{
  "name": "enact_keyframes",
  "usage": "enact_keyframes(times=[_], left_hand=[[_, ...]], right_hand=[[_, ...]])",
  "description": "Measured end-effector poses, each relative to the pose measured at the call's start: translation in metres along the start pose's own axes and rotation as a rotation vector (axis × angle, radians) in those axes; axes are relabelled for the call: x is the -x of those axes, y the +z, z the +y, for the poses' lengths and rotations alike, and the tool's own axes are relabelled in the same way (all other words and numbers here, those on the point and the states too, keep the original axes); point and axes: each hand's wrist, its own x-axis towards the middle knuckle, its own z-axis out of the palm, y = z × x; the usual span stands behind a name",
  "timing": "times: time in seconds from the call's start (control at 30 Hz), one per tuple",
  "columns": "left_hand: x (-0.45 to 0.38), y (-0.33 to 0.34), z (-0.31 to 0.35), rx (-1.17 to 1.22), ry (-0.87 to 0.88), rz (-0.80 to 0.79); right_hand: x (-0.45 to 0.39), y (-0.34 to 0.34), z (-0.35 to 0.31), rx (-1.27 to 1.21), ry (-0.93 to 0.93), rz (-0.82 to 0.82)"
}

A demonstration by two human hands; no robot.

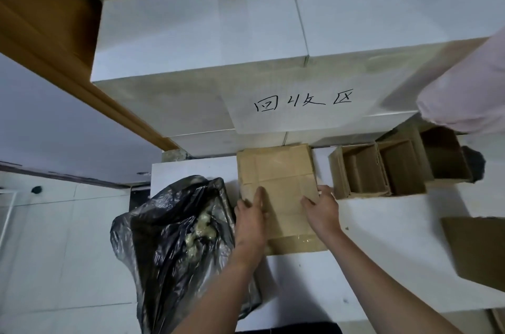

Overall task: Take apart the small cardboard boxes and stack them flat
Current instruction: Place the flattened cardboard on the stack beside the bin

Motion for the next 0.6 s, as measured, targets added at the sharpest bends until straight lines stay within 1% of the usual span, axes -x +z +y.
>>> enact_keyframes(times=[0.27,0.37,0.5,0.53,0.6], left_hand=[[-0.017,0.013,-0.003,-0.094,0.043,0.062],[-0.021,0.015,-0.004,-0.106,0.058,0.062],[-0.023,0.020,-0.007,-0.231,0.055,0.045],[-0.024,0.022,-0.007,-0.261,0.068,0.051],[-0.026,0.028,-0.008,-0.310,0.134,0.094]], right_hand=[[-0.023,0.009,-0.001,-0.038,0.072,0.058],[-0.028,0.011,-0.001,-0.006,0.079,0.070],[-0.032,0.015,-0.001,0.095,0.092,0.060],[-0.032,0.016,-0.001,0.147,0.073,0.076],[-0.030,0.019,-0.002,0.287,-0.025,0.167]])
